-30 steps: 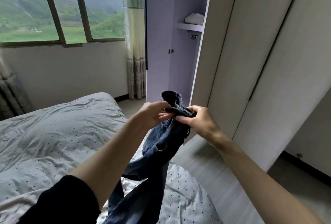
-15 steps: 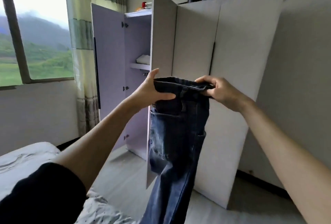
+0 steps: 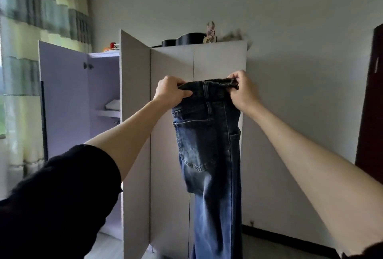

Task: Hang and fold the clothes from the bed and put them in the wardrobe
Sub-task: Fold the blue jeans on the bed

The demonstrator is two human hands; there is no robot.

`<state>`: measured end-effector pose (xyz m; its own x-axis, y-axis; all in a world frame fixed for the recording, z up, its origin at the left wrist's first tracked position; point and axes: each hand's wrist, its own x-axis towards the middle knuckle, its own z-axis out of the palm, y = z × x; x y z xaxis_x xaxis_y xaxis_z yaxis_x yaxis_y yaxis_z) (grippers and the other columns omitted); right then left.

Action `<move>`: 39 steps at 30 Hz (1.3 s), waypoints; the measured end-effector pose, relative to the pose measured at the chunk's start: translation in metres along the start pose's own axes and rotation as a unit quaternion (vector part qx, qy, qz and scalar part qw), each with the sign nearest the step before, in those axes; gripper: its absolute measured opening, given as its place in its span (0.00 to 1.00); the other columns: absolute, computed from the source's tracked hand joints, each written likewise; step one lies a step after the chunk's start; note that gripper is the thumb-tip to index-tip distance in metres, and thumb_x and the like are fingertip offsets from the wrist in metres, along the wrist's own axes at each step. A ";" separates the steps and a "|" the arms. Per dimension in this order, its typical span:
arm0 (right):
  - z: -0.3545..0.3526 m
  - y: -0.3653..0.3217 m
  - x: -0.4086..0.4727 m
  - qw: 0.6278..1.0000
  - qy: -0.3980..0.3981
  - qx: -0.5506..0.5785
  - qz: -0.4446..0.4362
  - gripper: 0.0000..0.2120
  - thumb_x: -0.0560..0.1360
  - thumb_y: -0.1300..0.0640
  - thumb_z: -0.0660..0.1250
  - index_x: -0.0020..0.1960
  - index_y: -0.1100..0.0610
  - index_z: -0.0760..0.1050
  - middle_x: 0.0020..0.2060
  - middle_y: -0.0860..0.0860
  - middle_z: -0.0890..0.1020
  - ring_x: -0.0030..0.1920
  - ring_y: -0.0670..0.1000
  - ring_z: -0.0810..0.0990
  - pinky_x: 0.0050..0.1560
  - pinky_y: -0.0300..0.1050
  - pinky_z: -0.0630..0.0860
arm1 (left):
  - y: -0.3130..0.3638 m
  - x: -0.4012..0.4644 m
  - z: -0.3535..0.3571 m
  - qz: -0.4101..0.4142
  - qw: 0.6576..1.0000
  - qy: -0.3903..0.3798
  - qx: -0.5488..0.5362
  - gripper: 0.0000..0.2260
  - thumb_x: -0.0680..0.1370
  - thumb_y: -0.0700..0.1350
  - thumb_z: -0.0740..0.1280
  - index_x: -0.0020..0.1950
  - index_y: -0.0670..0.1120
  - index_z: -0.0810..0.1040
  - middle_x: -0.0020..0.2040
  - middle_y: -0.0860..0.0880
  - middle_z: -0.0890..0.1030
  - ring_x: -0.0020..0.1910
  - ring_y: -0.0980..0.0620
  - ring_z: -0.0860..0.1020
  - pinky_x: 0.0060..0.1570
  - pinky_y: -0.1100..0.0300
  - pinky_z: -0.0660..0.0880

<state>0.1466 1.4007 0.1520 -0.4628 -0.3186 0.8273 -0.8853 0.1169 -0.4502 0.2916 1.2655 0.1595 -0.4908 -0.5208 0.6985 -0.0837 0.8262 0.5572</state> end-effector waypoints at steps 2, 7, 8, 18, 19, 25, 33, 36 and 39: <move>-0.006 -0.001 0.005 0.998 0.049 0.035 -0.013 0.12 0.75 0.65 0.63 0.58 0.58 0.72 0.48 0.49 0.76 0.46 0.48 0.74 0.41 0.28 0.68 | 0.009 0.006 0.004 0.031 0.999 0.040 0.008 0.07 0.73 0.43 0.71 0.51 0.45 0.83 0.40 0.48 0.77 0.45 0.46 0.77 0.49 0.54 0.75; -0.018 0.007 0.001 0.985 -0.136 0.075 0.070 0.10 0.73 0.65 0.67 0.43 0.50 0.75 0.43 0.50 0.77 0.39 0.45 0.74 0.32 0.29 0.68 | -0.014 -0.006 0.017 0.058 0.994 0.040 0.081 0.09 0.74 0.45 0.70 0.53 0.48 0.82 0.45 0.50 0.76 0.51 0.45 0.75 0.58 0.50 0.67; -0.013 0.009 -0.004 0.982 -0.158 0.071 0.077 0.12 0.73 0.66 0.67 0.40 0.49 0.74 0.41 0.51 0.78 0.38 0.45 0.73 0.32 0.30 0.68 | -0.023 -0.010 0.020 0.052 0.993 0.035 0.095 0.09 0.74 0.46 0.70 0.53 0.48 0.82 0.47 0.49 0.78 0.52 0.45 0.75 0.58 0.51 0.66; 0.058 0.014 -0.037 0.990 -0.080 0.090 0.070 0.09 0.73 0.64 0.68 0.52 0.55 0.77 0.48 0.49 0.80 0.47 0.48 0.77 0.48 0.36 0.69 | -0.091 -0.011 0.024 0.035 0.983 0.044 0.174 0.08 0.75 0.44 0.68 0.52 0.51 0.82 0.53 0.49 0.79 0.57 0.45 0.71 0.50 0.53 0.57; 0.065 0.007 -0.042 0.991 -0.074 0.093 0.054 0.09 0.73 0.64 0.68 0.53 0.56 0.77 0.47 0.49 0.80 0.47 0.47 0.77 0.47 0.35 0.70 | -0.098 -0.012 0.018 0.032 0.983 0.049 0.176 0.08 0.75 0.44 0.68 0.53 0.51 0.82 0.52 0.48 0.79 0.58 0.45 0.70 0.50 0.53 0.56; 0.108 -0.072 -0.088 0.982 -0.067 0.169 -0.046 0.11 0.72 0.61 0.71 0.53 0.55 0.77 0.41 0.44 0.78 0.40 0.41 0.76 0.46 0.33 0.73 | -0.148 -0.041 -0.062 -0.001 0.985 0.116 0.131 0.09 0.74 0.43 0.71 0.53 0.48 0.83 0.53 0.48 0.74 0.58 0.45 0.65 0.54 0.58 0.58; 0.215 -0.206 -0.266 0.920 -0.302 0.158 -0.193 0.13 0.73 0.55 0.70 0.57 0.56 0.75 0.50 0.50 0.81 0.48 0.51 0.79 0.50 0.42 0.72 | -0.264 -0.251 -0.199 -0.235 0.950 0.201 0.032 0.10 0.71 0.30 0.70 0.50 0.38 0.82 0.45 0.46 0.74 0.42 0.52 0.75 0.40 0.73 0.72; 0.248 -0.257 -0.358 0.883 -0.372 0.193 -0.213 0.13 0.74 0.57 0.68 0.58 0.57 0.75 0.53 0.52 0.80 0.54 0.54 0.77 0.53 0.46 0.72 | -0.305 -0.366 -0.245 -0.382 0.885 0.258 -0.072 0.12 0.74 0.30 0.66 0.56 0.39 0.76 0.51 0.40 0.75 0.47 0.47 0.75 0.47 0.61 0.75; 0.265 -0.299 -0.458 0.841 -0.448 0.193 -0.236 0.14 0.76 0.54 0.65 0.59 0.58 0.74 0.54 0.54 0.79 0.55 0.56 0.76 0.51 0.50 0.71 | -0.314 -0.477 -0.287 -0.536 0.774 0.273 -0.201 0.06 0.79 0.32 0.59 0.49 0.41 0.72 0.42 0.43 0.73 0.40 0.49 0.74 0.36 0.62 0.77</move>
<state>0.6355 1.2623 -0.1812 0.3093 -0.8442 0.4378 -0.7995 -0.4801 -0.3609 0.8009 1.1929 -0.2202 0.1224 -0.9641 -0.2358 0.1412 -0.2183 0.9656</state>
